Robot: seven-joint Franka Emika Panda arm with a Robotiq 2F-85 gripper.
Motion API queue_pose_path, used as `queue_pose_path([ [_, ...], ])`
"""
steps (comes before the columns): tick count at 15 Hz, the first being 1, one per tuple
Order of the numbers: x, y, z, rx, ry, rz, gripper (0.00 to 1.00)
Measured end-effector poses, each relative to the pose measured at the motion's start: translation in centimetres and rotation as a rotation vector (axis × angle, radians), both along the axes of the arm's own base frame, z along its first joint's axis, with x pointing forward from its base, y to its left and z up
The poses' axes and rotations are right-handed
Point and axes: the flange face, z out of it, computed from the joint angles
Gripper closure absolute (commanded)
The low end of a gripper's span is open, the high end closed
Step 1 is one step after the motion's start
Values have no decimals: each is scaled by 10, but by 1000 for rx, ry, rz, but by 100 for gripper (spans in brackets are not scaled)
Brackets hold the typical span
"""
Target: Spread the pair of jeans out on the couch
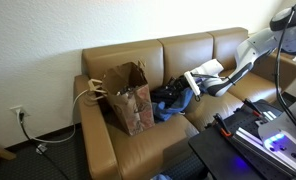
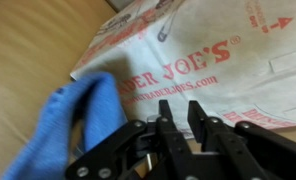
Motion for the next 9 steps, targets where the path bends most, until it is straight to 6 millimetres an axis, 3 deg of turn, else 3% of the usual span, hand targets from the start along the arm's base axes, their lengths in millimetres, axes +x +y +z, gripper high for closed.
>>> queue_pose_path([
  [2,36,-9,17,-20,-108,-17,100],
  [3,55,-13,29,-29,-164,-26,74],
  [4,73,-17,40,-38,-219,-37,74],
  [6,109,-32,62,-56,-314,-81,62],
  [9,164,-77,81,-80,-379,-232,39],
])
